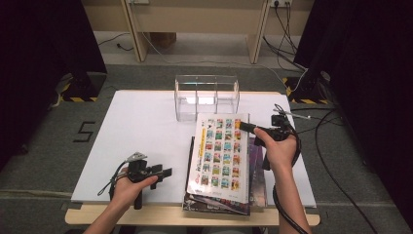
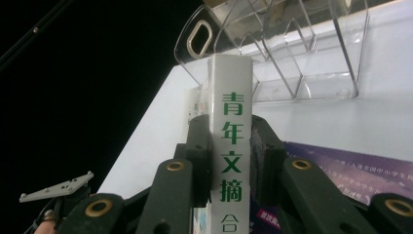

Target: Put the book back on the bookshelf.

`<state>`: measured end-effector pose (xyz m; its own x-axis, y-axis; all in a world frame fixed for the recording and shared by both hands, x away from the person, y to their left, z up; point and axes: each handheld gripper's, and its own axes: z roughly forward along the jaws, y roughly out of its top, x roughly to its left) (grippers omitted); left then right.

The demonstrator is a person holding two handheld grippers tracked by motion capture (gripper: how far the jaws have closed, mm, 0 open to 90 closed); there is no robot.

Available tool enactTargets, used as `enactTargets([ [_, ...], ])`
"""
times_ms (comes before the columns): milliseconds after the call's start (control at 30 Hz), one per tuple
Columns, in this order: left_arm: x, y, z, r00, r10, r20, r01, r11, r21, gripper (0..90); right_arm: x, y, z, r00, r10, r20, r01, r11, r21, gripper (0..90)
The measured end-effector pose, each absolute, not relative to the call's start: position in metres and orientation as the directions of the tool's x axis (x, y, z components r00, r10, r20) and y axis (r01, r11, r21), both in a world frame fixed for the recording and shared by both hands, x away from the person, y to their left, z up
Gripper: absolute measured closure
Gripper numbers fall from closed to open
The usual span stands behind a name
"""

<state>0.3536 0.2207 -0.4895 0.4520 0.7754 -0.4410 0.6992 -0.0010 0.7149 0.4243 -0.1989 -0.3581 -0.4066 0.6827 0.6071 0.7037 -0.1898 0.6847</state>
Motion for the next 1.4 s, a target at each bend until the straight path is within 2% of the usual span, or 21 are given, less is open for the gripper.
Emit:
enactTargets([
  [900,0.353,0.225,-0.488,0.448,0.780,-0.437,0.692,0.006,0.722,41.7,0.436,-0.186,-0.313,-0.382,0.816,0.433,0.515,-0.201,0.833,74.3],
  [1067,0.354,0.226,-0.487,0.447,0.781,-0.436,0.690,0.010,0.724,41.8,0.437,-0.182,-0.303,-0.352,0.854,0.384,0.458,-0.200,0.866,74.3],
  [1167,0.354,0.226,-0.487,0.444,0.781,-0.439,0.691,0.014,0.723,41.8,0.436,-0.178,-0.295,-0.326,0.891,0.317,0.399,-0.174,0.900,74.3],
  [1400,0.354,0.226,-0.487,0.446,0.781,-0.438,0.690,0.012,0.724,41.9,0.443,-0.175,-0.281,-0.276,0.926,0.256,0.350,-0.151,0.924,74.3],
])
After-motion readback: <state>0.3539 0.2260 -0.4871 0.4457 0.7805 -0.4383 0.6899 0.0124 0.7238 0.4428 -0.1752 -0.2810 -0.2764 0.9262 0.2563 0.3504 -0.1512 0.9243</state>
